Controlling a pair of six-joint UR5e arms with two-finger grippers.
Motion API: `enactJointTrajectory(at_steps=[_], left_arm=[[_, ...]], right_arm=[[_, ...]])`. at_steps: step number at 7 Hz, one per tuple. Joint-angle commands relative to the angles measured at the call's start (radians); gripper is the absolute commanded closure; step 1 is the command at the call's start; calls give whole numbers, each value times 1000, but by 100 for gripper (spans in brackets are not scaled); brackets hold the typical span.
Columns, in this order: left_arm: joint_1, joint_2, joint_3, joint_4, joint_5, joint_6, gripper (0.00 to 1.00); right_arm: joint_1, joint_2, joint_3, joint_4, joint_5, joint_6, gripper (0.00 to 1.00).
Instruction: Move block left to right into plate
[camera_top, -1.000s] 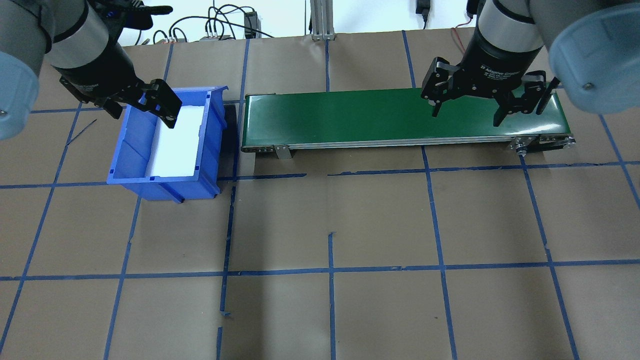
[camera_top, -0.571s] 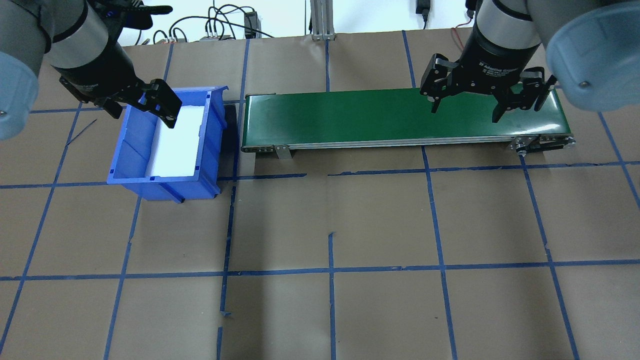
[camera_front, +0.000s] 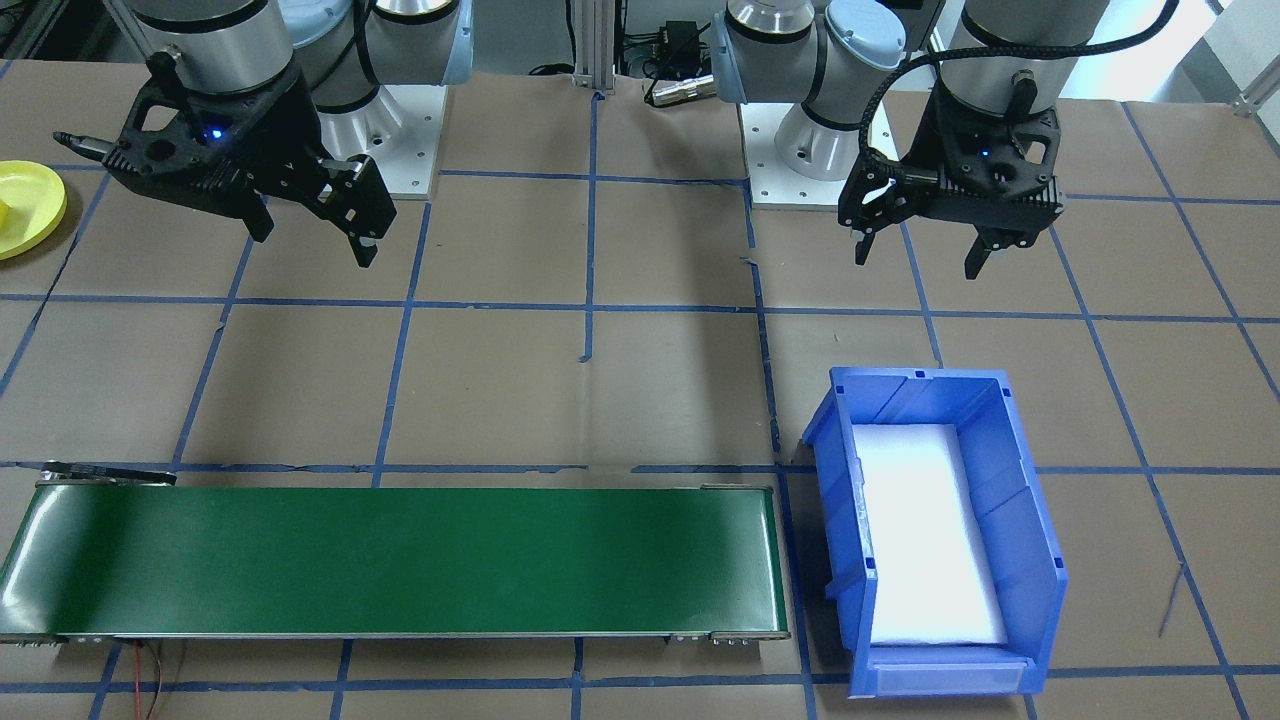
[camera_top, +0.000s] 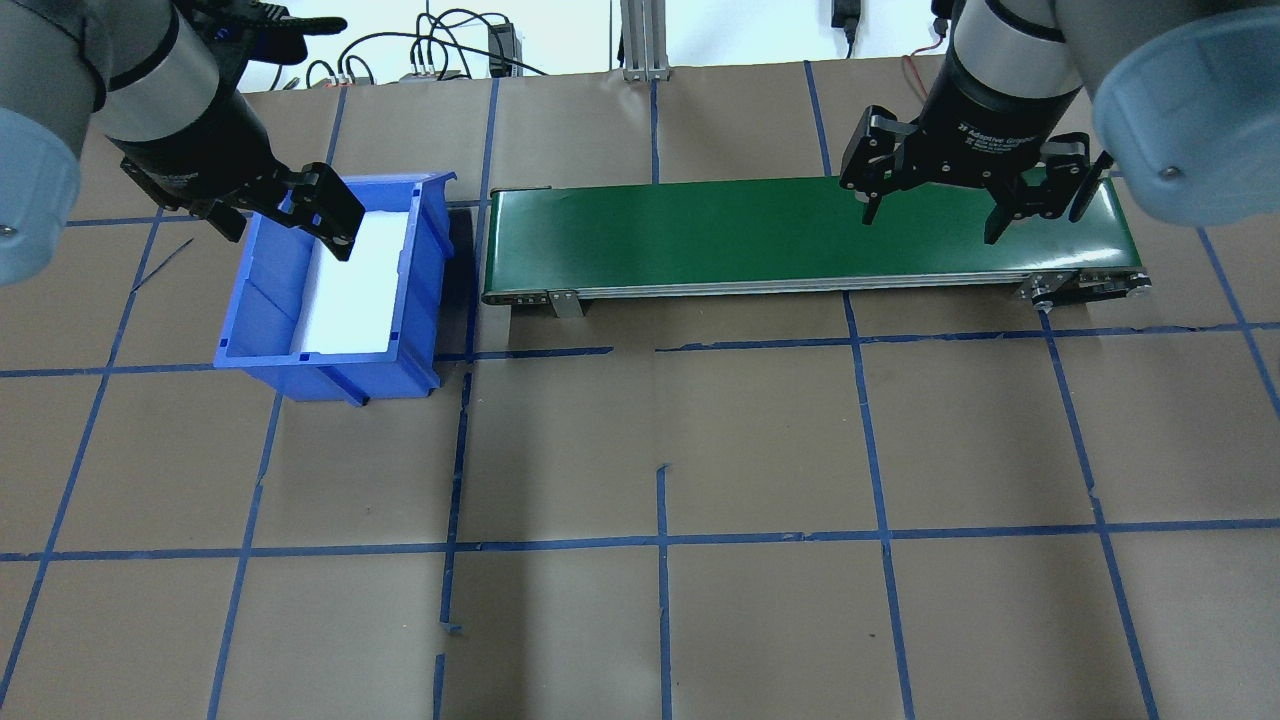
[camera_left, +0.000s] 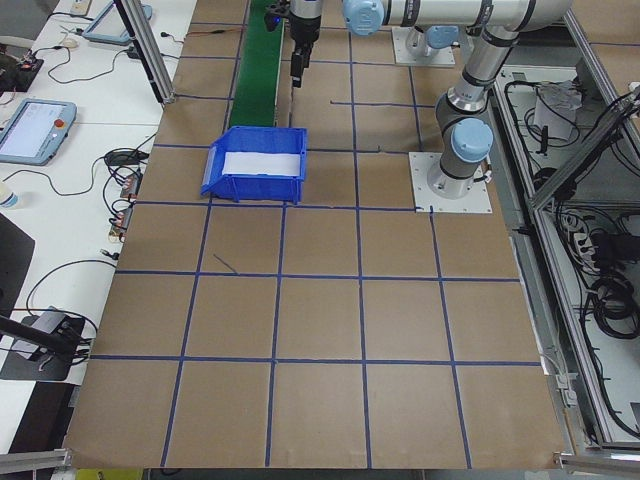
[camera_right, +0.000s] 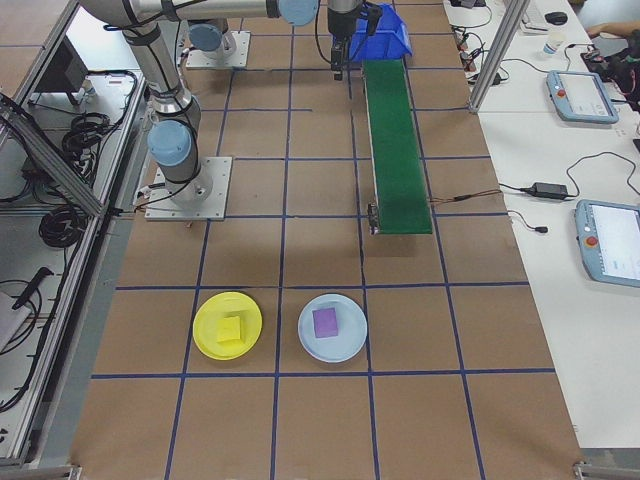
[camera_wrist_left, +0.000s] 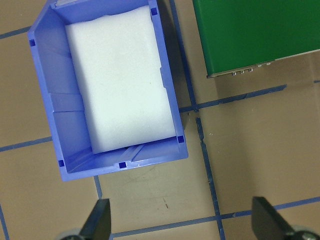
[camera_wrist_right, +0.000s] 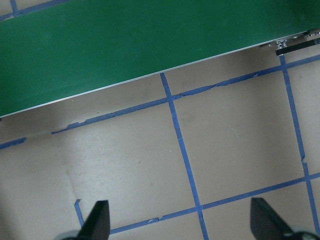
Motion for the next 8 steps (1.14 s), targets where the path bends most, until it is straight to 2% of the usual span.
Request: enactJointTrajectory(at_steps=[1, 8], left_arm=[[-1, 3, -3, -2, 1, -1, 0], [-1, 4, -9, 0, -2, 0, 0]], right_arm=[[1, -2, 0, 0, -1, 1, 0], [1, -7, 1, 2, -15, 0, 0]])
